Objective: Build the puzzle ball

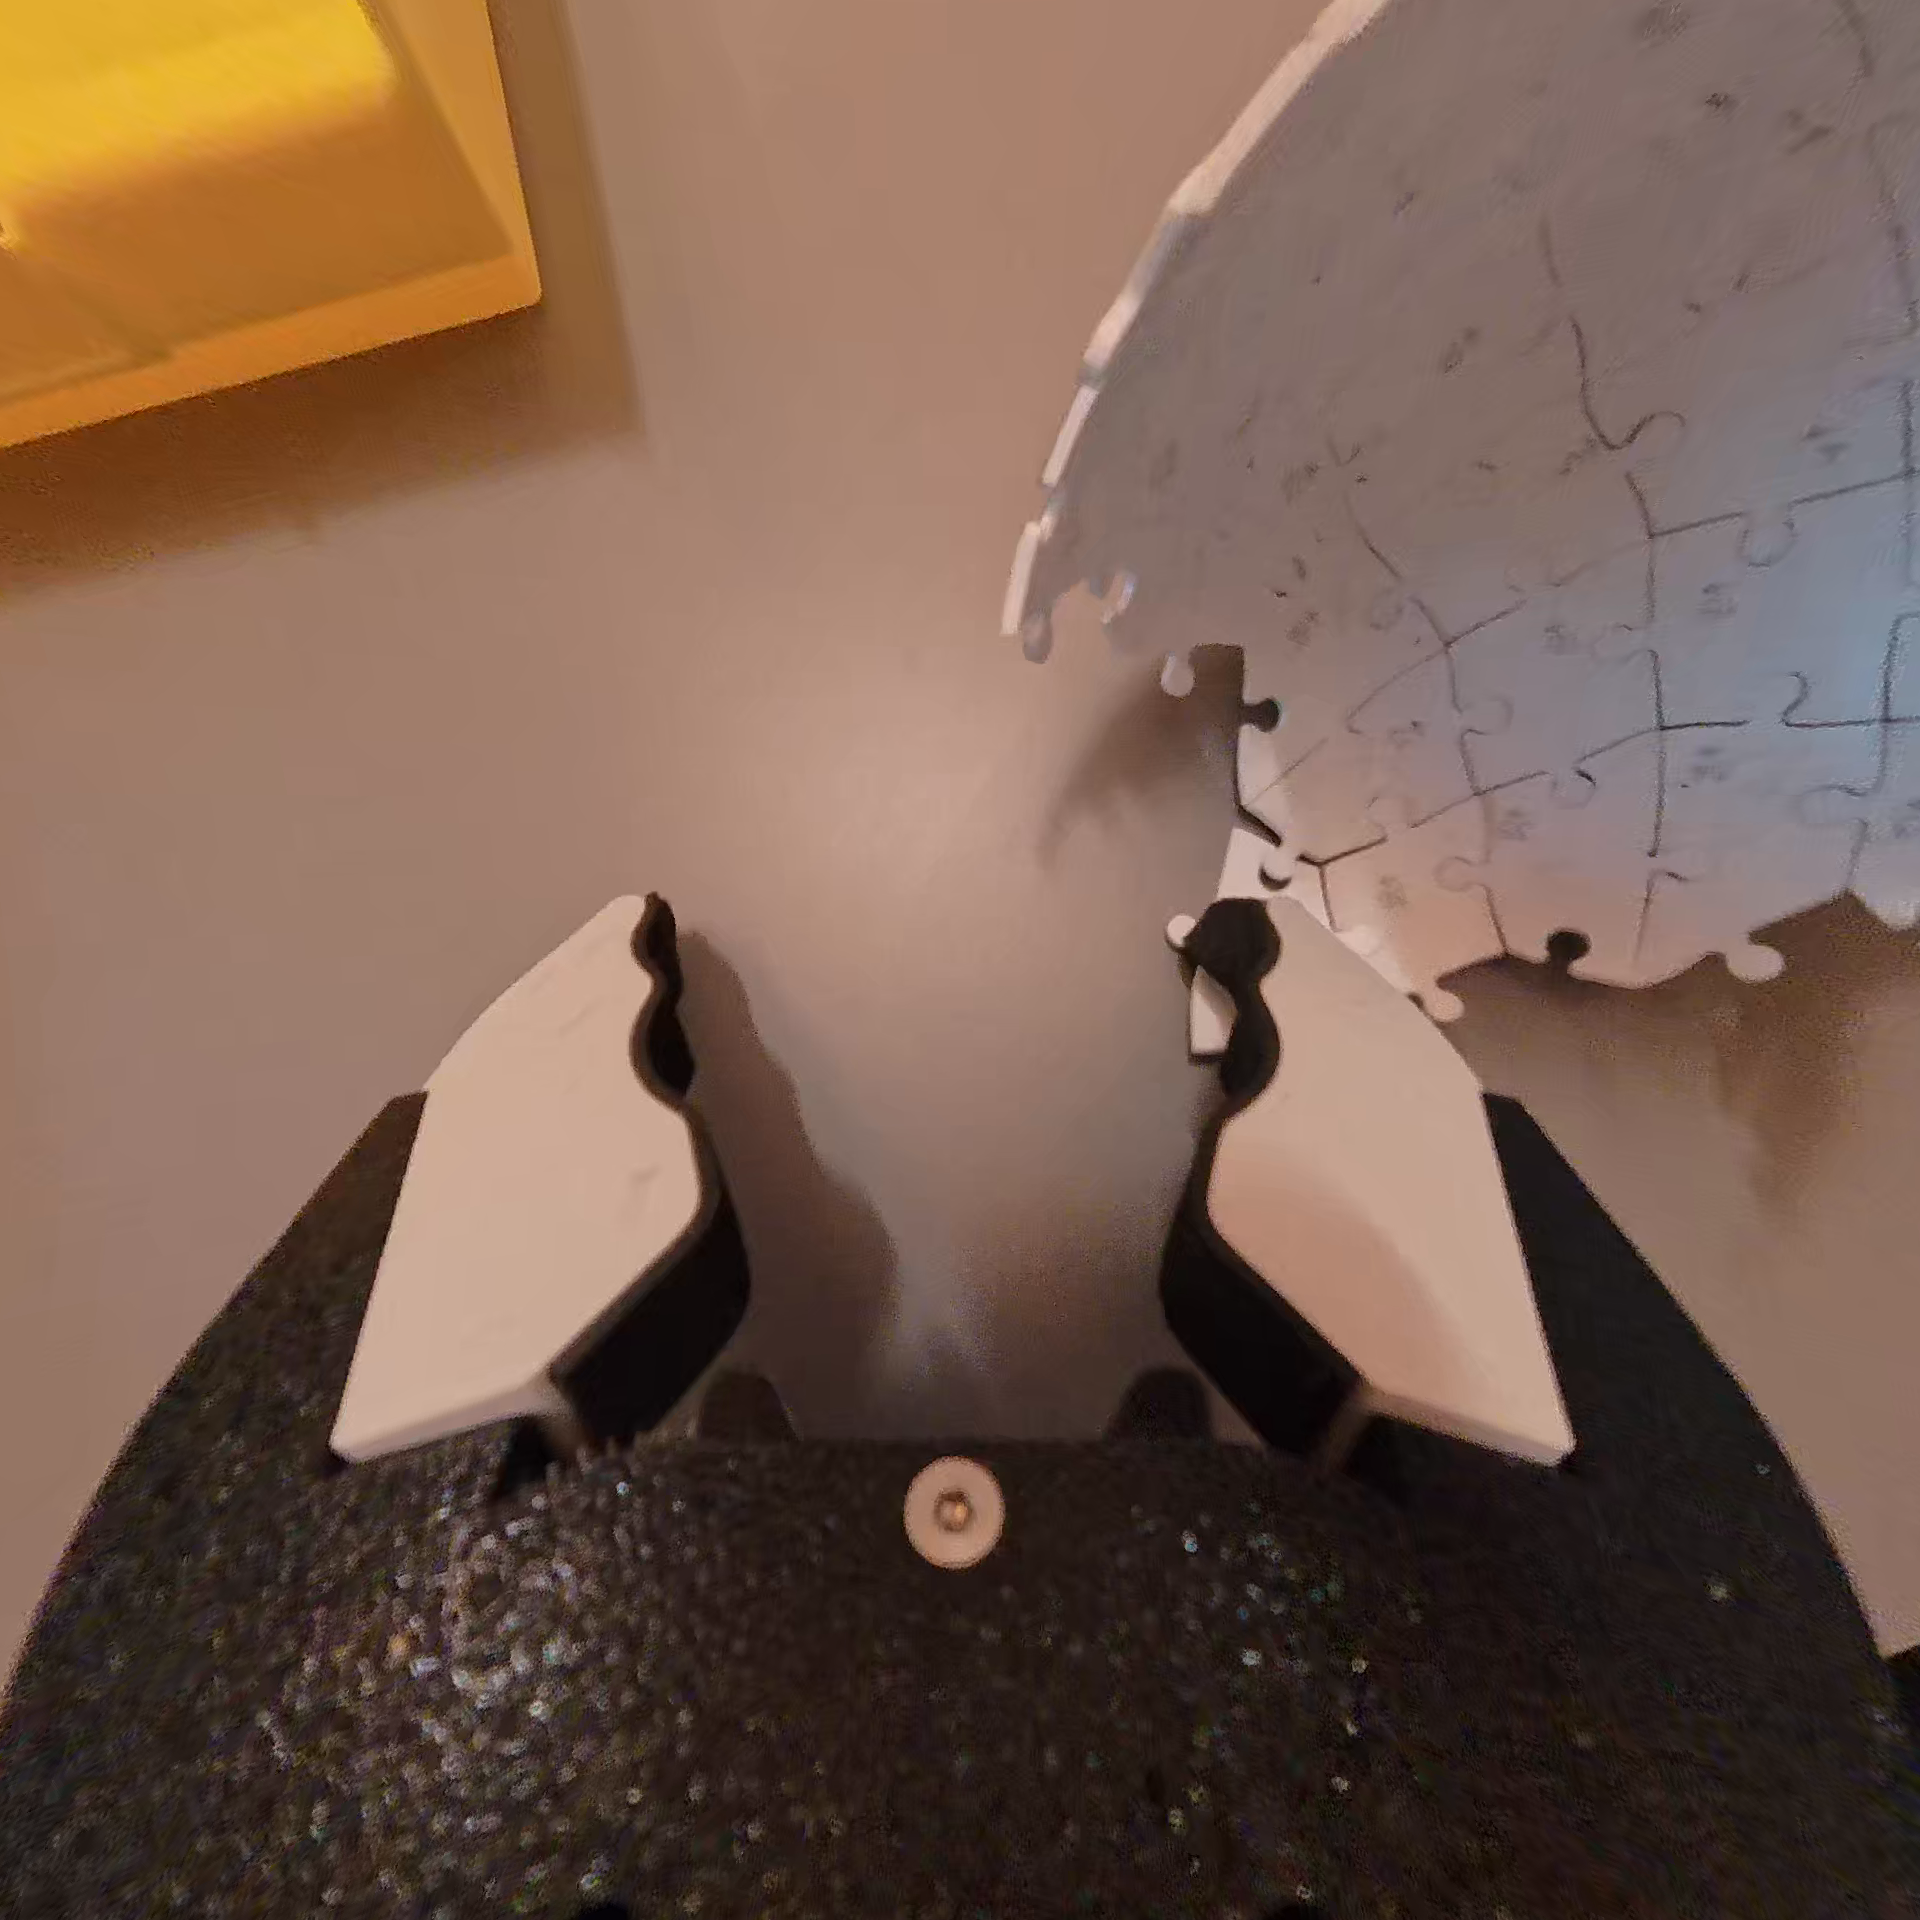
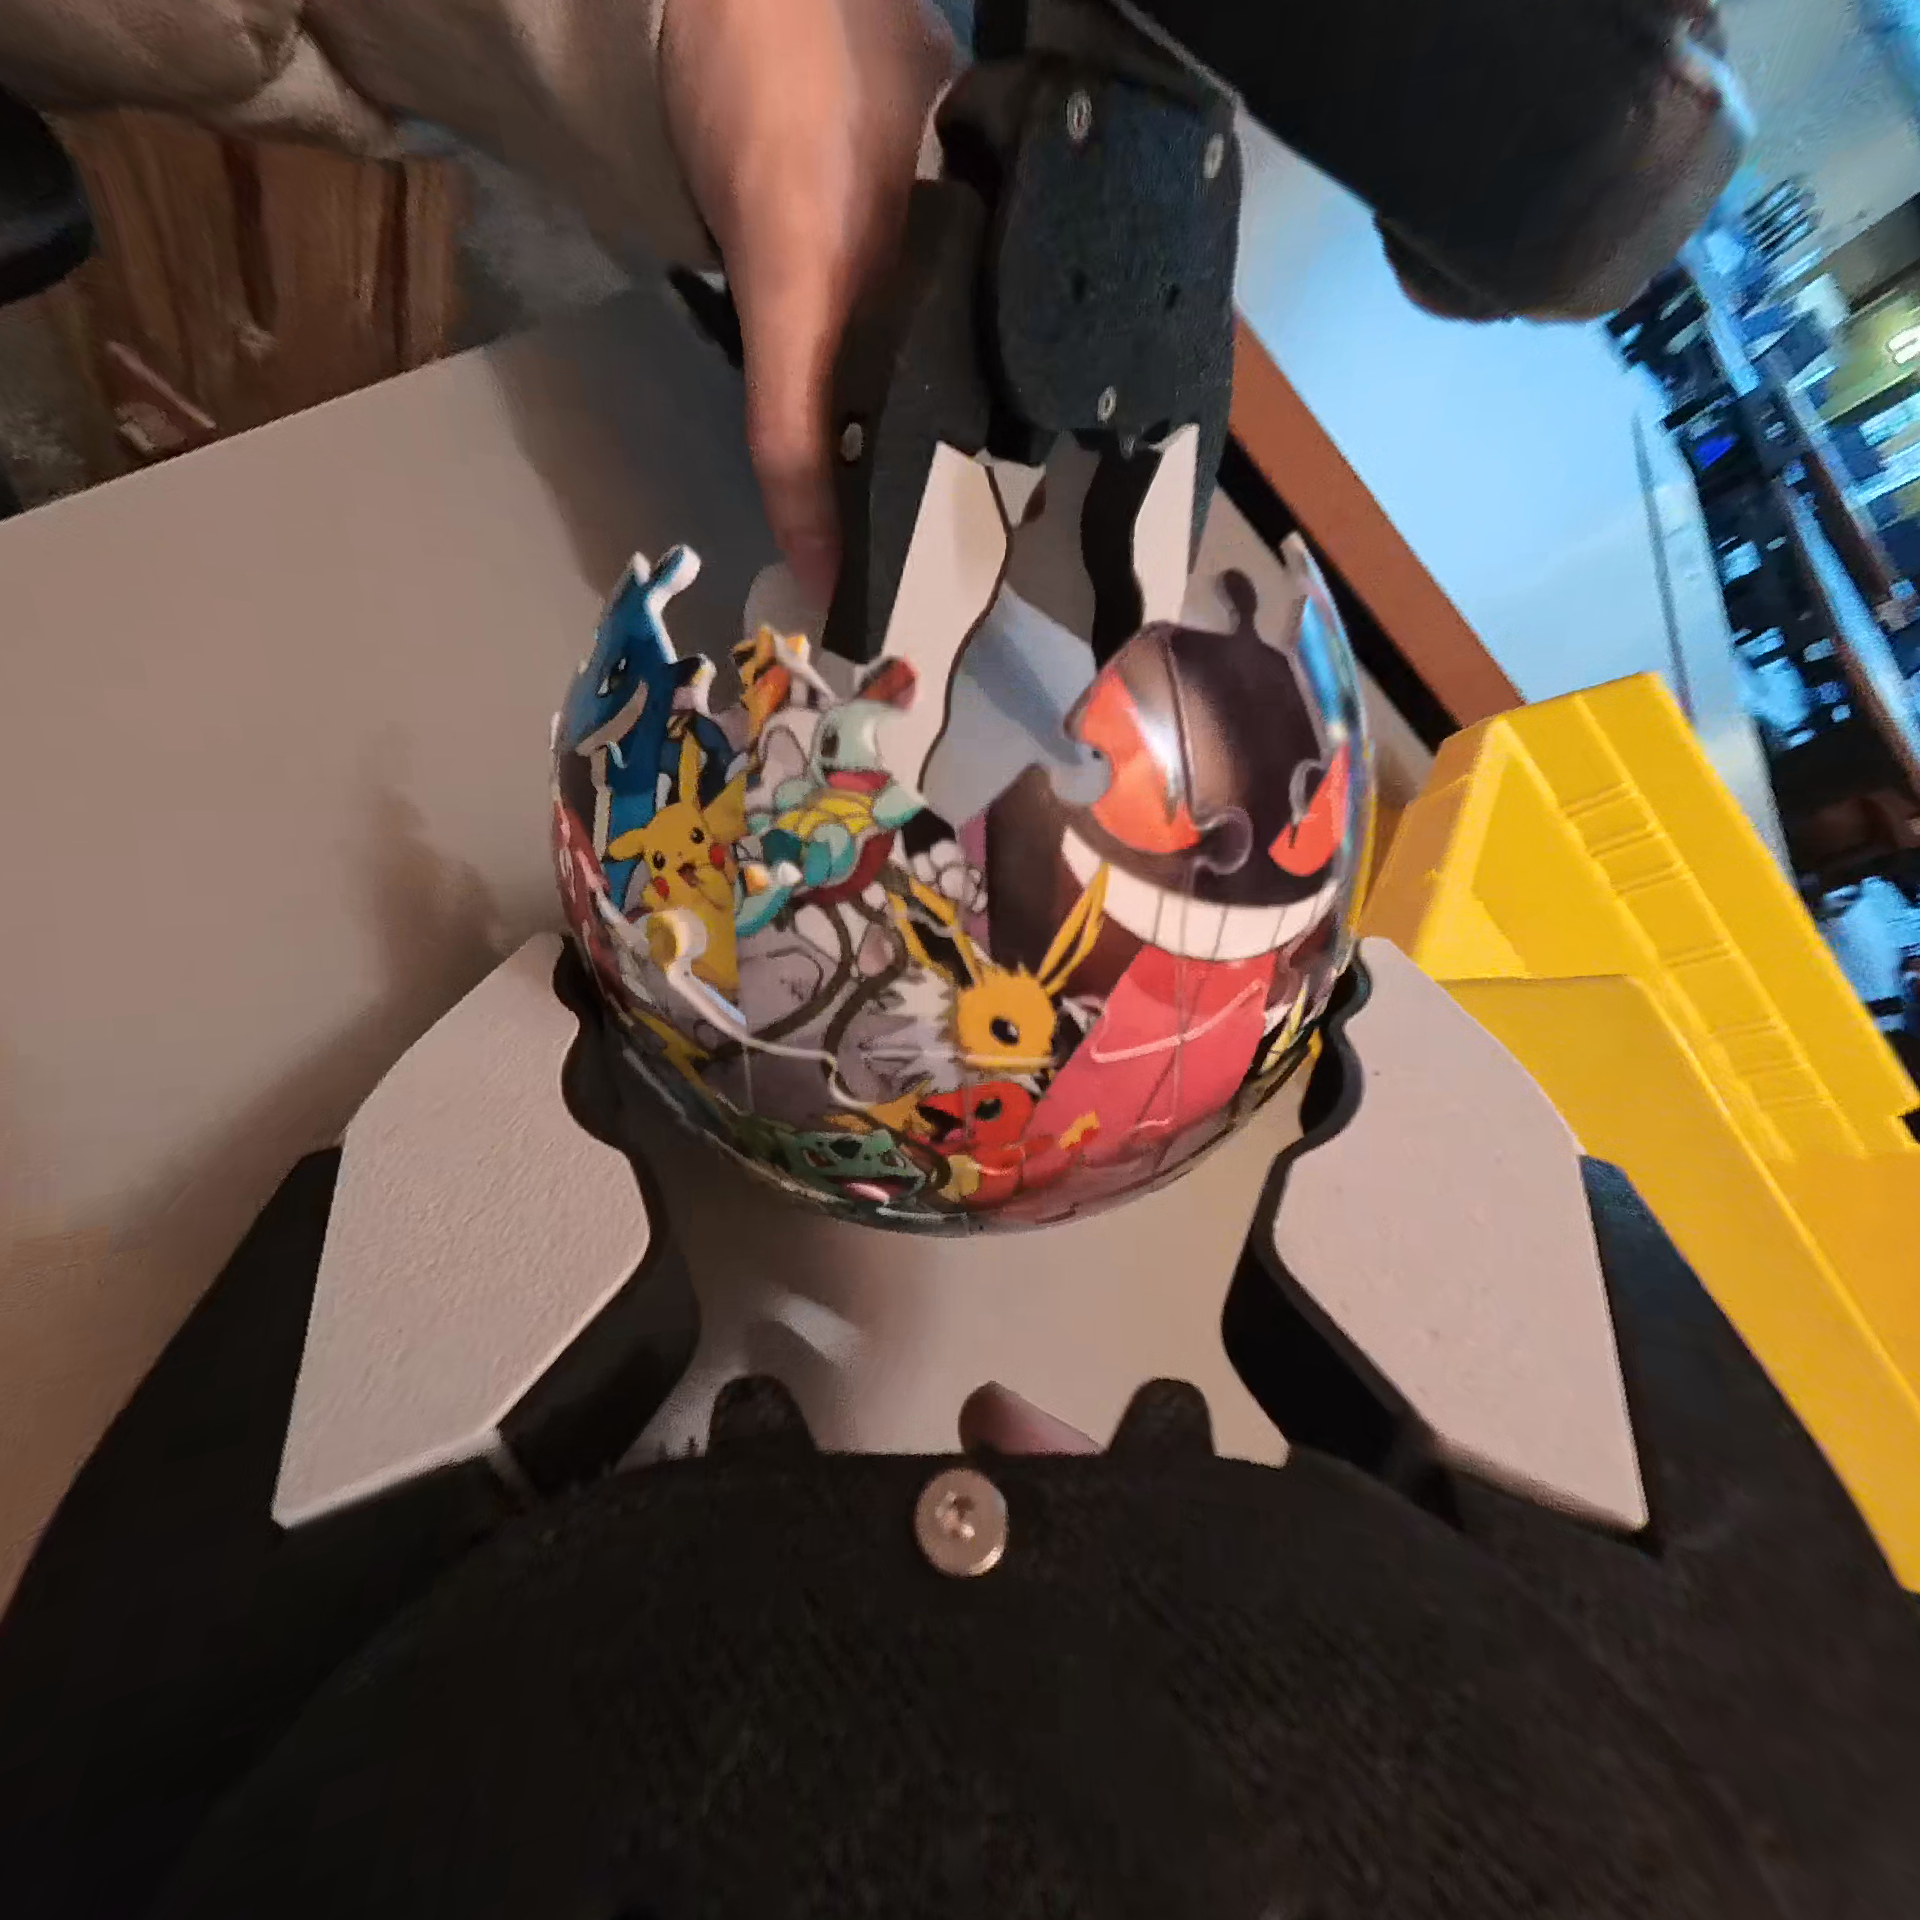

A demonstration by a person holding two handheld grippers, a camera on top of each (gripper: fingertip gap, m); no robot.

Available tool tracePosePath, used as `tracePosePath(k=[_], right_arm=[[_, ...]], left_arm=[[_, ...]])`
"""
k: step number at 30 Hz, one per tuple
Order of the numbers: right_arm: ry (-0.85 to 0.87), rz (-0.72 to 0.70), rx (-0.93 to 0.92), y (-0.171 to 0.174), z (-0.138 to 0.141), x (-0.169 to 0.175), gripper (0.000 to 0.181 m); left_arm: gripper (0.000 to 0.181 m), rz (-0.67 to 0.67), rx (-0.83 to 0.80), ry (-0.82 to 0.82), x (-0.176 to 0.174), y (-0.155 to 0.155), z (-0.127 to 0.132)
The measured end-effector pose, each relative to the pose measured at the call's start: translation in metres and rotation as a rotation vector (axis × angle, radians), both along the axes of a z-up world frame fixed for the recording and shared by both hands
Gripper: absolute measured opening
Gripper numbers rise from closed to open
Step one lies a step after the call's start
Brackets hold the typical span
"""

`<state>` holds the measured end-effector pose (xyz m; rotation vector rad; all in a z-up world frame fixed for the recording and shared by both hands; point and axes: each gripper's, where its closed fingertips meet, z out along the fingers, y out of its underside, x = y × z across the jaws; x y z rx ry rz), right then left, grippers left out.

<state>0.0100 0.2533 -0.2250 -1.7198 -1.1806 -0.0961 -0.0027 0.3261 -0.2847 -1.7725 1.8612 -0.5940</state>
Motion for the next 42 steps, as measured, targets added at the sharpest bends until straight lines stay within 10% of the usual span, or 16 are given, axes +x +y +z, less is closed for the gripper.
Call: tracePosePath(k=[1,33,42], right_arm=[[-0.001,0.008,-0.041,0.0,-0.001,0.0,0.13],[-0.088,0.018,-0.237,0.007,-0.005,0.002,0.122],[-0.084,0.021,-0.219,0.006,-0.001,-0.001,0.119]], left_arm=[[0.1,0.0,-0.004,-0.004,0.001,0.0,0.0],[0.106,0.075,-0.206,-0.164,0.007,0.002,0.019],[0.104,0.066,-0.031,0.139,-0.034,0.007,0.003]])
